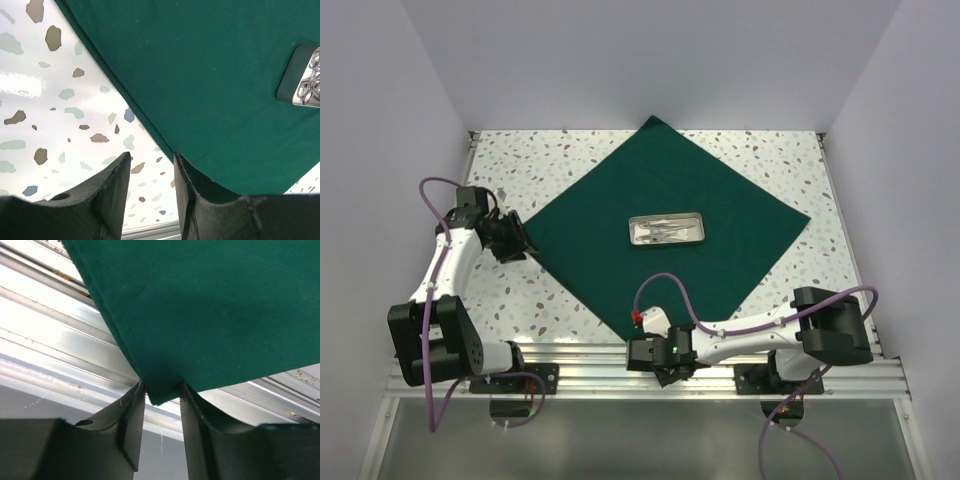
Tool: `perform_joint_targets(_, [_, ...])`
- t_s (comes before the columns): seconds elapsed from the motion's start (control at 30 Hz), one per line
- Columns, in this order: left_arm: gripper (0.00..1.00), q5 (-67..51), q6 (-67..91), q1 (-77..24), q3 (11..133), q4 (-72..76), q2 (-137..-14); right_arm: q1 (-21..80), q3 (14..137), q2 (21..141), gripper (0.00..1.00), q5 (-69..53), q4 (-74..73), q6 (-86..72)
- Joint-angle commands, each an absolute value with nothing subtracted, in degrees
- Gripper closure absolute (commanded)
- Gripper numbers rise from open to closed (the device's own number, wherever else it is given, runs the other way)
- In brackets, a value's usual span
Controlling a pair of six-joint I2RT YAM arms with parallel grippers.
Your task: Prepare the surgical pack
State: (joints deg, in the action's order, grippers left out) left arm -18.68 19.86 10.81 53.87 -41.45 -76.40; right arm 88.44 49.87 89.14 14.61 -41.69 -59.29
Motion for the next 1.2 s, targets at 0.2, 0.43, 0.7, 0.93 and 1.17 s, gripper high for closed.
perform_joint_targets(0.2, [0.56, -19.0, 18.3, 10.7, 53.2, -41.5, -74.0, 88.6, 48.9, 88.0, 0.9, 20.6, -43.1, -62.3])
perform_joint_targets(0.43, [0.56, -13.5, 20.0, 10.9, 57.4, -42.7, -73.0, 82.6, 55.8, 79.9, 1.0, 23.2, -51.1, -57.3])
perform_joint_targets(0.7, [0.55, -4.3, 25.0, 10.8, 64.9, -43.1, -73.7, 59.1, 69.7, 79.7, 1.0, 20.9, -51.2, -37.2])
perform_joint_targets(0.93, [0.54, -3.7, 26.9, 10.8, 67.8, -40.4, -79.9, 45.5, 92.5, 97.7, 1.0, 21.4, -52.2, -25.6])
perform_joint_targets(1.17, [0.55, -4.2, 25.7, 10.9, 71.9, -39.8, -89.0, 36.3, 117.9, 115.9, 1.0, 19.7, -54.7, -20.3])
